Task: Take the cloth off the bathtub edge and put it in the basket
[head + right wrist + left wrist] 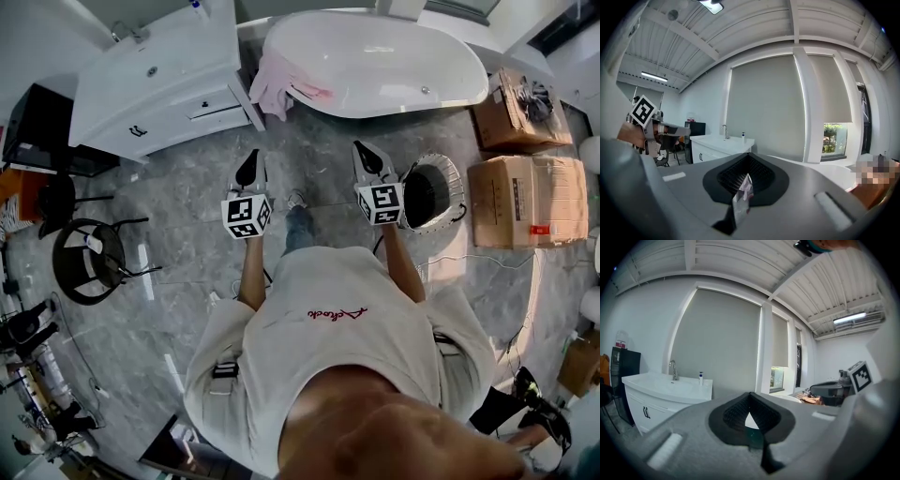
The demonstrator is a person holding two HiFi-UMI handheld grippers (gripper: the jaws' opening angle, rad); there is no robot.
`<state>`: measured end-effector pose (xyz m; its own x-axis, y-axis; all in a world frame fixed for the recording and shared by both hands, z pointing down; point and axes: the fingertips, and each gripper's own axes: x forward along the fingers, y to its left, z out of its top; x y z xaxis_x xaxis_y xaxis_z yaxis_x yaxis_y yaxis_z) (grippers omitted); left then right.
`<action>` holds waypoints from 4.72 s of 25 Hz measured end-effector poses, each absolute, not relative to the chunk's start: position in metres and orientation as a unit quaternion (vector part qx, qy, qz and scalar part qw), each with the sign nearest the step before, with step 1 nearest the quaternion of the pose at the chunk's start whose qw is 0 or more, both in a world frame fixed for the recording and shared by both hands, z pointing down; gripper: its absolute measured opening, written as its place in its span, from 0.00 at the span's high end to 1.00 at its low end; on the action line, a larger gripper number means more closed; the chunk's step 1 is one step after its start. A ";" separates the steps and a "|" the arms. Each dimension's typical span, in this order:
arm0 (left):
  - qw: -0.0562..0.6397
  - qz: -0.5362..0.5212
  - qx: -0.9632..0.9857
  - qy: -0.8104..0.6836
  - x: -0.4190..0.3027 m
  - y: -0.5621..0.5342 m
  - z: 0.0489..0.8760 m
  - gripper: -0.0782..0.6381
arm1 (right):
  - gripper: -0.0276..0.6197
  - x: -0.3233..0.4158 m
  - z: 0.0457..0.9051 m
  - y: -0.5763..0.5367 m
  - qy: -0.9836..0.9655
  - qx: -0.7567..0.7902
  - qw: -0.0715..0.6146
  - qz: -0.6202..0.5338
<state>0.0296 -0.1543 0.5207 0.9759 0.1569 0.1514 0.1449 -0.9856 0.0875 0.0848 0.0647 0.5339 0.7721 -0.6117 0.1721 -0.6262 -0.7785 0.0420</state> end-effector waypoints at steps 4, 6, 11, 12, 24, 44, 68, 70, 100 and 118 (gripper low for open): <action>0.042 0.082 0.993 0.079 0.067 -0.175 0.520 0.89 | 0.95 0.123 0.529 0.040 -0.331 0.939 0.054 0.077; 0.046 0.082 0.993 0.077 0.088 -0.189 0.520 0.89 | 0.95 0.147 0.525 0.025 -0.333 0.938 0.057 0.077; 0.052 0.081 0.993 0.071 0.137 -0.228 0.513 0.89 | 0.95 0.201 0.512 -0.013 -0.334 0.938 0.061 0.071; 0.052 0.081 0.993 0.070 0.146 -0.236 0.512 0.89 | 0.95 0.211 0.510 -0.021 -0.335 0.938 0.061 0.070; 0.054 0.074 0.992 0.088 0.257 -0.303 0.506 0.89 | 0.95 0.310 0.506 -0.083 -0.316 0.944 0.067 0.069; 0.058 0.087 0.987 0.119 0.295 -0.318 0.525 0.89 | 0.95 0.339 0.521 -0.098 -0.291 0.950 0.074 0.082; 0.048 0.101 0.987 0.116 0.364 -0.329 0.538 0.89 | 0.95 0.410 0.532 -0.120 -0.309 0.945 0.072 0.083; 0.047 0.099 0.987 0.114 0.379 -0.332 0.535 0.89 | 0.95 0.427 0.530 -0.122 -0.309 0.945 0.073 0.081; 0.030 0.123 0.990 0.067 0.586 -0.326 0.526 0.89 | 0.95 0.650 0.532 -0.136 -0.368 0.924 0.040 0.094; 0.058 0.202 0.973 0.091 0.597 -0.347 0.602 0.89 | 0.95 0.665 0.602 -0.172 -0.364 0.915 0.035 0.171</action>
